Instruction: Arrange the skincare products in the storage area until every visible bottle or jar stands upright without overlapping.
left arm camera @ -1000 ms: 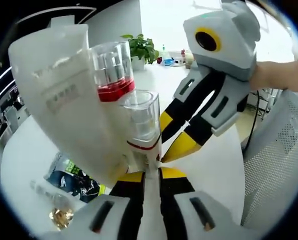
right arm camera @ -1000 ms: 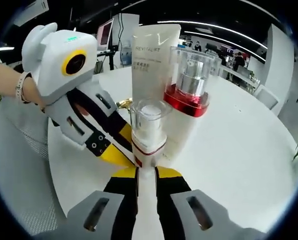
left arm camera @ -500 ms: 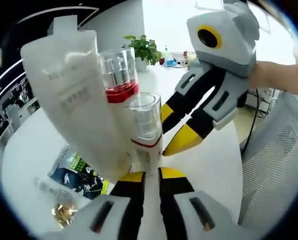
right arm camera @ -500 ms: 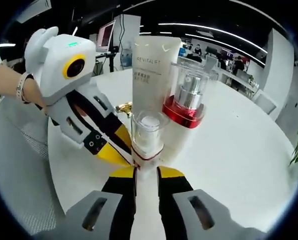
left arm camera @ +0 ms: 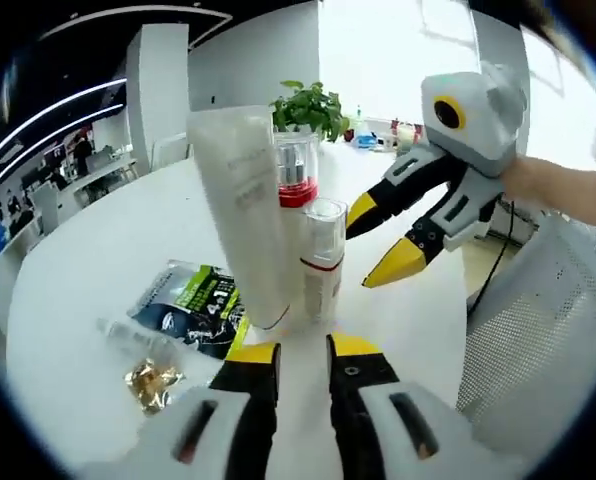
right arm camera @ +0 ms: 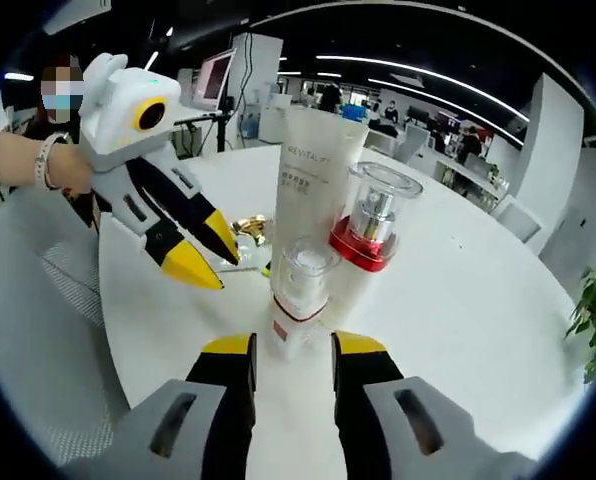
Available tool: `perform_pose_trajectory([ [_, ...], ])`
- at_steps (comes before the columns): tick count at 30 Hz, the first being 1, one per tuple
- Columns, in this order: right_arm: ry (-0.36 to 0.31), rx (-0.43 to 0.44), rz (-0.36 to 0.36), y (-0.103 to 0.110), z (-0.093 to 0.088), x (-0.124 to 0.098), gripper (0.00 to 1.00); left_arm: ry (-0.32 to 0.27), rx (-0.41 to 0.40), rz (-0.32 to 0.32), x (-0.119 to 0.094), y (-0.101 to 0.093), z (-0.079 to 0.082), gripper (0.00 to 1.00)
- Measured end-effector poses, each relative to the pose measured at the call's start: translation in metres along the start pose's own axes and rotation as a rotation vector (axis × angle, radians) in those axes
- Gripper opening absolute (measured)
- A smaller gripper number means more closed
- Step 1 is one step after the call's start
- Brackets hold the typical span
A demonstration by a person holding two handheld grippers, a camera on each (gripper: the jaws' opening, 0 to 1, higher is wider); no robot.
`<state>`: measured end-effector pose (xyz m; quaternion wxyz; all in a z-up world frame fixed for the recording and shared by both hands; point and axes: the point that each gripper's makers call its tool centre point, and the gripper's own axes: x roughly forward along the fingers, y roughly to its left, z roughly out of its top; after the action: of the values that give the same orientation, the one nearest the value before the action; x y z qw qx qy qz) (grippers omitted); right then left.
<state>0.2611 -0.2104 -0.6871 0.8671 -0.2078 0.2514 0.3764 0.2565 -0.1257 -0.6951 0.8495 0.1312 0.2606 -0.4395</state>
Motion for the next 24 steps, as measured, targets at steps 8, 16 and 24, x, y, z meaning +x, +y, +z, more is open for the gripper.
perform_pose_trajectory([
  [8,-0.021,0.034,-0.017,0.004,0.008,-0.011,0.48,-0.033,-0.046,0.03,-0.028,0.008,0.004,0.25],
  [16,-0.04,0.075,-0.038,0.012,0.022,-0.024,0.67,-0.064,-0.083,0.074,-0.059,0.014,0.005,0.36],
  [24,-0.051,0.108,-0.041,0.023,0.036,-0.037,0.78,-0.083,-0.057,0.125,-0.085,0.015,0.011,0.44],
])
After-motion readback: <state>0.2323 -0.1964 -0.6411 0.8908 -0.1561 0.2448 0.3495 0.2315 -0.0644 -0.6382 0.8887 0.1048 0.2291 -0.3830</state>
